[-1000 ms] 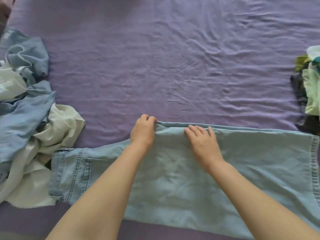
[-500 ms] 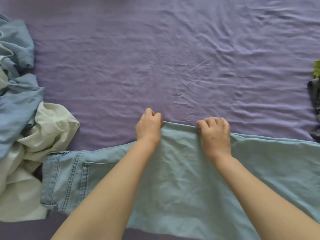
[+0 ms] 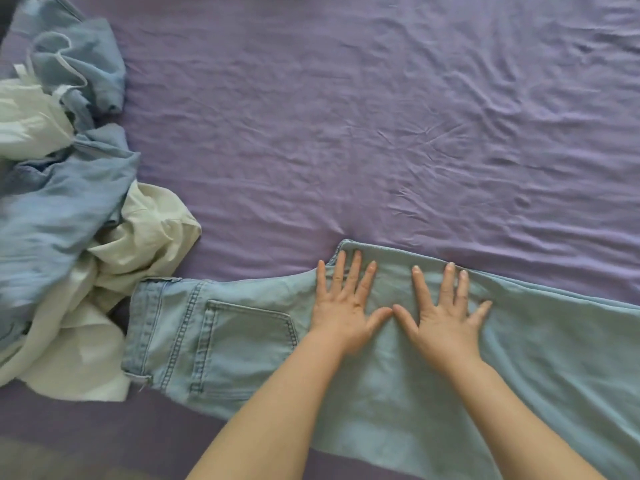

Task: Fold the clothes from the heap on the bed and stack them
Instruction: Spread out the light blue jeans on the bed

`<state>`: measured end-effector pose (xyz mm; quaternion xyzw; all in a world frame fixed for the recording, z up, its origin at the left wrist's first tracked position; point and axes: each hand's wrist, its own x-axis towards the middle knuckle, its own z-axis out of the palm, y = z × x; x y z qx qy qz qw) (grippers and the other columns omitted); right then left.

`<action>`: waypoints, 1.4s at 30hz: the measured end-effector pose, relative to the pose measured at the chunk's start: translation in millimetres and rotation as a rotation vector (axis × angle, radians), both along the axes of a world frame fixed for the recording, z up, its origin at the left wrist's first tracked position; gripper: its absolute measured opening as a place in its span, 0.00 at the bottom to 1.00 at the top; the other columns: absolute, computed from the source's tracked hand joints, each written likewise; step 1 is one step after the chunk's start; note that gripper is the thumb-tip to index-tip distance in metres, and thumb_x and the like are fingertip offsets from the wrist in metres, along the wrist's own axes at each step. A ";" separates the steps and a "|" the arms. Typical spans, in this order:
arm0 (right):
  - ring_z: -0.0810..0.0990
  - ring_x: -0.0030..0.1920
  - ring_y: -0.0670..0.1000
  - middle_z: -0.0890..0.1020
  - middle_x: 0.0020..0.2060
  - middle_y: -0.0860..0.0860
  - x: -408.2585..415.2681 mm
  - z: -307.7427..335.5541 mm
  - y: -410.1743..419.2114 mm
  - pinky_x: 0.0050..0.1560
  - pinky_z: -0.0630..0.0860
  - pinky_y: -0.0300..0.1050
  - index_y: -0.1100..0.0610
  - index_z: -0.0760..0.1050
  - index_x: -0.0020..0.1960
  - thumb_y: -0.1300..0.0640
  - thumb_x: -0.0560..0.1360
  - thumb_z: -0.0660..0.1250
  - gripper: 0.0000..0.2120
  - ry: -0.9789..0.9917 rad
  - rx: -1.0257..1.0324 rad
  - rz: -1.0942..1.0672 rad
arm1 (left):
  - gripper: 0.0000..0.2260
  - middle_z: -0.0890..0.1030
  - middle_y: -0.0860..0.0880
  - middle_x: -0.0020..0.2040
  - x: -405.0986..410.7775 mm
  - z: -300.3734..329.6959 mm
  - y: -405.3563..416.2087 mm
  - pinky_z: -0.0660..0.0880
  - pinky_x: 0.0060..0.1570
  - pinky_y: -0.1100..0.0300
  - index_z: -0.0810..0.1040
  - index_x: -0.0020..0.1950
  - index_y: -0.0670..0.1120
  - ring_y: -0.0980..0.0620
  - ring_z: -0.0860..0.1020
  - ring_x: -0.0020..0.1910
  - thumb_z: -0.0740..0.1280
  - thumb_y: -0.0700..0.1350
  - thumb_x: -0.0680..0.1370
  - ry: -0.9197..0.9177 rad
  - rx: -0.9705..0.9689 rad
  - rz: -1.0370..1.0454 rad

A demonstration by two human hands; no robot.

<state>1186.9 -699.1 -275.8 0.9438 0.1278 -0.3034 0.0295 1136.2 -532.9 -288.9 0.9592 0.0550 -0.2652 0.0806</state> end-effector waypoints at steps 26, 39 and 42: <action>0.30 0.74 0.59 0.31 0.75 0.50 -111.1 12.3 206.9 0.65 0.48 0.74 0.39 0.37 0.75 0.33 0.76 0.47 0.33 0.085 0.099 0.451 | 0.31 0.36 0.52 0.78 -158.7 49.3 177.6 0.40 0.72 0.38 0.38 0.77 0.58 0.45 0.36 0.77 0.51 0.62 0.80 0.159 0.047 0.216; 0.29 0.73 0.60 0.27 0.73 0.54 -152.6 23.3 193.4 0.66 0.46 0.74 0.39 0.33 0.74 0.22 0.65 0.53 0.47 0.122 0.075 0.428 | 0.53 0.57 0.41 0.76 -188.0 66.0 215.6 0.60 0.69 0.51 0.37 0.78 0.49 0.41 0.59 0.73 0.72 0.61 0.69 0.050 -0.111 0.861; 0.30 0.74 0.59 0.30 0.74 0.53 -149.5 26.6 195.1 0.66 0.47 0.74 0.38 0.34 0.74 0.24 0.66 0.56 0.47 0.146 0.085 0.422 | 0.52 0.65 0.41 0.72 -187.9 72.5 216.2 0.64 0.66 0.49 0.39 0.78 0.51 0.41 0.66 0.70 0.73 0.60 0.68 0.050 -0.116 0.897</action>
